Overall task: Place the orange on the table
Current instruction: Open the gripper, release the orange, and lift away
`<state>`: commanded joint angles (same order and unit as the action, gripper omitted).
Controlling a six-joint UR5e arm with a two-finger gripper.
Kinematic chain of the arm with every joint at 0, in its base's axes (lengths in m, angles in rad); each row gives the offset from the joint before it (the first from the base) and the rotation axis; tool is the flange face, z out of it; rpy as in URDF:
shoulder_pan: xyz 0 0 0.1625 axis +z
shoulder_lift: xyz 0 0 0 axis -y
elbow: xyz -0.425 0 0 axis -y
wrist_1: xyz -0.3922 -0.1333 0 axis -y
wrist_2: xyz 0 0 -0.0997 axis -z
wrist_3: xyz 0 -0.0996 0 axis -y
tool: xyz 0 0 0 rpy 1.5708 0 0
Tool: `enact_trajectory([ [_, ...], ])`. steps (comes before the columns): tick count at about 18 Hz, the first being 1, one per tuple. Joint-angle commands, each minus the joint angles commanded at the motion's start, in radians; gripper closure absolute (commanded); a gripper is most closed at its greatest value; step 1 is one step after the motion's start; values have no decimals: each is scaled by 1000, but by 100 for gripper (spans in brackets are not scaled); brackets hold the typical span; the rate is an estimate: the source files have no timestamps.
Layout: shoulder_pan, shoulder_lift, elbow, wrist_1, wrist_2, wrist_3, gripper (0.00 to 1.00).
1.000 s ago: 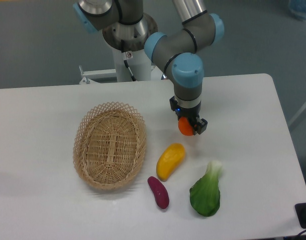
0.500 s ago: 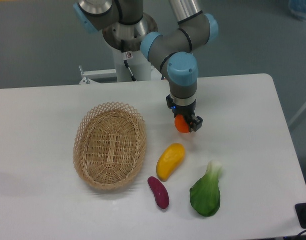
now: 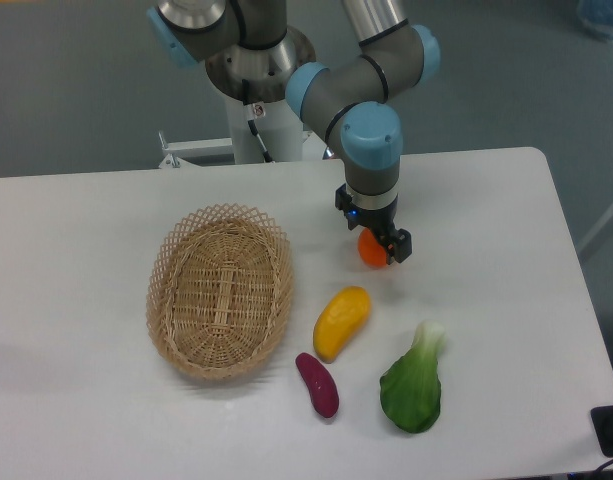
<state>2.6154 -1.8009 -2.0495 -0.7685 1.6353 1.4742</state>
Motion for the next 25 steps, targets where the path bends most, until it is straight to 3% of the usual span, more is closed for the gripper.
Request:
enact_trajectory([
  [3,17,0,8,3,-69,-6,0],
  [6,37,-3,63,2,-138,-38,0],
  [18,41,-64,230,-20,-126,-115,0],
  [20,46,-72,259,-60,-126,-117,0],
  [25,49,-104,386,-236,-126,-118,0],
])
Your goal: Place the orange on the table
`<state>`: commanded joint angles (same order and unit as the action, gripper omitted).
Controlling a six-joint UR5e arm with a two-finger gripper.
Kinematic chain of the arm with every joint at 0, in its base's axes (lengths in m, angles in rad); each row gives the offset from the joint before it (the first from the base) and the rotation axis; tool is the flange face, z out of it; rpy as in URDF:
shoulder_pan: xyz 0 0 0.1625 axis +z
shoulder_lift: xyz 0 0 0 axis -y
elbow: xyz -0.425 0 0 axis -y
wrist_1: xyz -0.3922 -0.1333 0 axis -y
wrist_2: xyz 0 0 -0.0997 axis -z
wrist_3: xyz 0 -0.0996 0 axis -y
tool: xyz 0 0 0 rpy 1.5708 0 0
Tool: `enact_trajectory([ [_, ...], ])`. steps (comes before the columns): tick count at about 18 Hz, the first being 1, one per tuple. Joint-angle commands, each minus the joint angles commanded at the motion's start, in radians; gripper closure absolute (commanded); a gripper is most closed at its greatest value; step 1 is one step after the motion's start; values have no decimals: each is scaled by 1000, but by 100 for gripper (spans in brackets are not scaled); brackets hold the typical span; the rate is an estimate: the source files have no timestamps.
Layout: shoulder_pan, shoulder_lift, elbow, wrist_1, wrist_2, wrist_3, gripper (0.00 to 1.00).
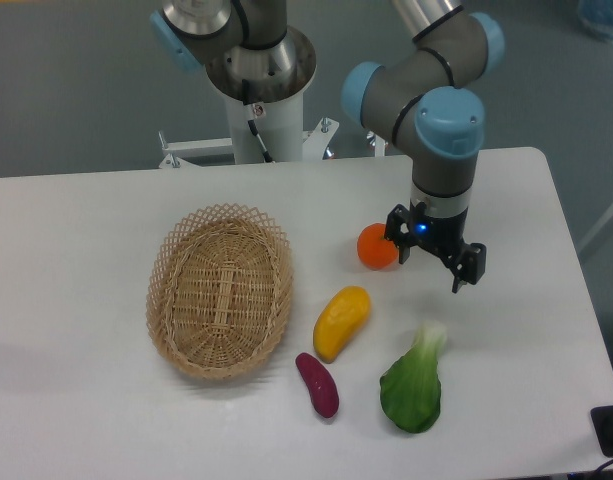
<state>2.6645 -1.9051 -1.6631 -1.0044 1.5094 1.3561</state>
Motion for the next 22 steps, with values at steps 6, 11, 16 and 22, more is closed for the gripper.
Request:
enact_trajectory([
  [6,-6,-49,122,-143,9,-9,0],
  [11,-25,-49,120,-138,34,5,0],
  [16,-26,-46,109,-131,35,3,0],
  [22,-26,-45,103,-129,37,-2,0],
])
